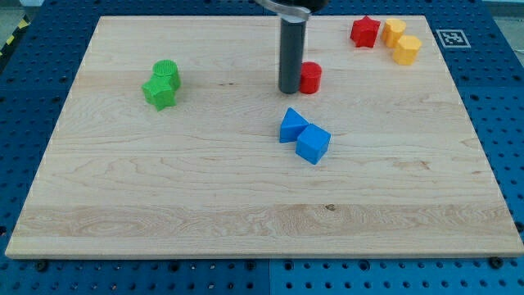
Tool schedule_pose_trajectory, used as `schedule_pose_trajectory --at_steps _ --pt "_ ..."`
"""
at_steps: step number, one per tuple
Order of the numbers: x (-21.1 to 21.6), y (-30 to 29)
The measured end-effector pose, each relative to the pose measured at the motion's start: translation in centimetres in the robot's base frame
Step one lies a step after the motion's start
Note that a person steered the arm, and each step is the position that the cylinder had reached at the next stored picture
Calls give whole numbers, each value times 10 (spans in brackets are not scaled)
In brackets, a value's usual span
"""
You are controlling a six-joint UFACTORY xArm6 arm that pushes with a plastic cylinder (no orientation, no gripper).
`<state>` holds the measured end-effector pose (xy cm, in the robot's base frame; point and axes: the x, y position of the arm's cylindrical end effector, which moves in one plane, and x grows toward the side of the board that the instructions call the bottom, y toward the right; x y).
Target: Push the red blocks into the yellow blocks
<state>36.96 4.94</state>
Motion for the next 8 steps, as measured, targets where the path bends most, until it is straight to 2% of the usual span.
schedule_pose_trajectory --at_steps 1,5,6,8 --pt "-4 22" --pt "3 26" --pt "-21 27" --pt "-37 39"
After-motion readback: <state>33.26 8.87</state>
